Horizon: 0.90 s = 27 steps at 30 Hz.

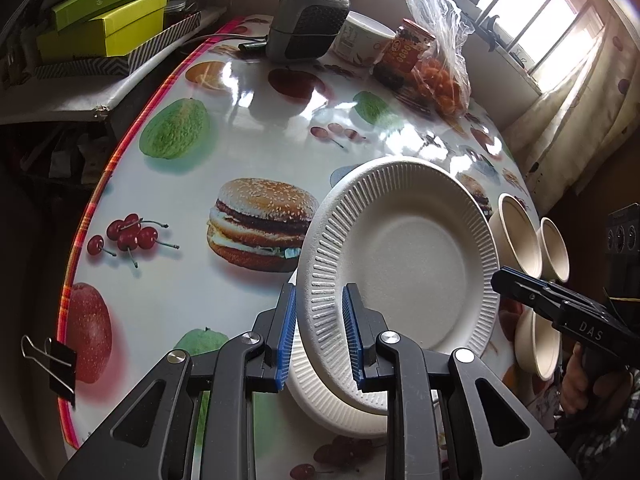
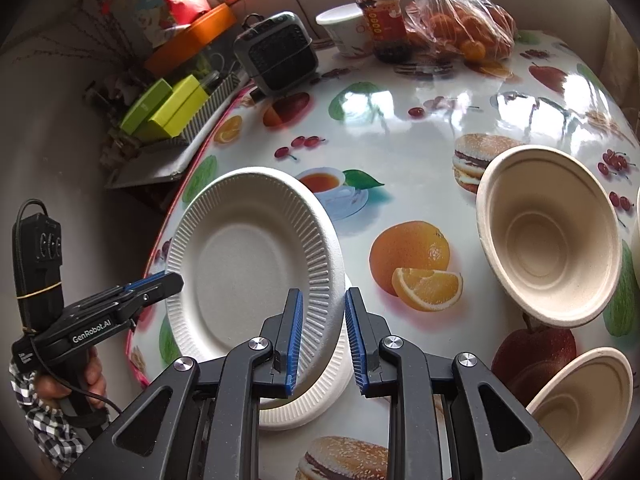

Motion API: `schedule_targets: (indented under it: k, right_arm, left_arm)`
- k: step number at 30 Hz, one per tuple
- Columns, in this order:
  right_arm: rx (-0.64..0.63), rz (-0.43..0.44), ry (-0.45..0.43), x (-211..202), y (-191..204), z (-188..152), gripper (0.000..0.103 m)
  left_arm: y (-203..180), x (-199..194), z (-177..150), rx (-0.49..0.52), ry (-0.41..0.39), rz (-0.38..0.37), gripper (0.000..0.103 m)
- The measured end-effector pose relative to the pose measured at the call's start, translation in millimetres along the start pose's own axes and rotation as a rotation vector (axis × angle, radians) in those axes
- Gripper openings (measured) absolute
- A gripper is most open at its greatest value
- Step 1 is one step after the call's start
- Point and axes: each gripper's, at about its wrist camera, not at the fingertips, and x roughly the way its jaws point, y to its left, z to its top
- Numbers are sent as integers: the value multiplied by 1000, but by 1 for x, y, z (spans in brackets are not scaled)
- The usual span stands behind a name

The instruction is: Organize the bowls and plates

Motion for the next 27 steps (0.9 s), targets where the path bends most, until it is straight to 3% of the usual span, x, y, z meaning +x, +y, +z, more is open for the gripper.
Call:
schedule_targets:
  k: [27]
  right_arm:
    - [8, -7, 57, 26, -3, -23, 22]
  left_arm:
    - [9, 18, -24, -14, 60, 22, 23]
